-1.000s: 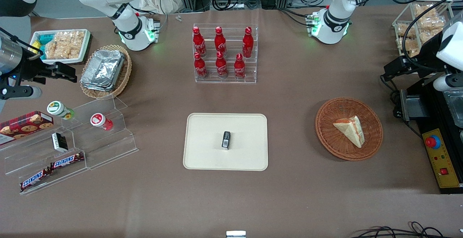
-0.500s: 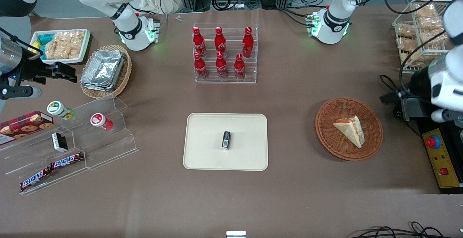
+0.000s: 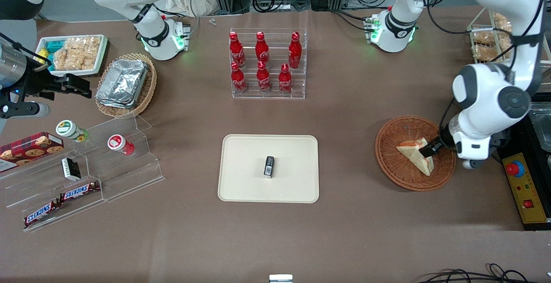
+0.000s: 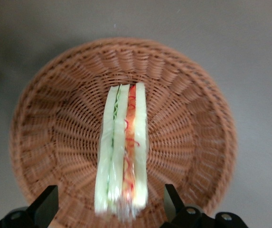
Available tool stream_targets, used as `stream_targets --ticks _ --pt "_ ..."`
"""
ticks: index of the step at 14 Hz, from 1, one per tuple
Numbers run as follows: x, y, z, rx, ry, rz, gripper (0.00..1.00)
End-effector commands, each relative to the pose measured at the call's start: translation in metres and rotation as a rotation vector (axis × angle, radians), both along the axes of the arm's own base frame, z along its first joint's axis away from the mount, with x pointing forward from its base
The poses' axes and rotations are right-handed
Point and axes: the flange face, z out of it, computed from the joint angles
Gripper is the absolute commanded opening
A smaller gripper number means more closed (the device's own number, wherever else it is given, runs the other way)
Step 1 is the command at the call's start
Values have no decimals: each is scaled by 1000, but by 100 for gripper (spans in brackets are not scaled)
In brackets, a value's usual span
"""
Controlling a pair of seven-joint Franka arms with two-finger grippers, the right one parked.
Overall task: Place sandwich from basket to tray
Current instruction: 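Lower the left gripper onto the wrapped sandwich in the wicker basket and grasp it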
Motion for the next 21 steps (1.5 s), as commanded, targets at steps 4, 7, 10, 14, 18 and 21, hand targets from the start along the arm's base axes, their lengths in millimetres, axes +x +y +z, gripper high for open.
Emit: stream_targets --ticks 4,7,10,14,18,21 --pt "-6 -1 -67 15 -19 47 0" --pt "-5 -1 -58 16 -27 36 0" --pt "-4 -1 57 3 5 -7 0" --pt "-2 -17 188 -41 154 -274 0" --pt "-8 -122 221 -161 157 -632 0" --pt "-10 -214 208 -181 95 -662 0"
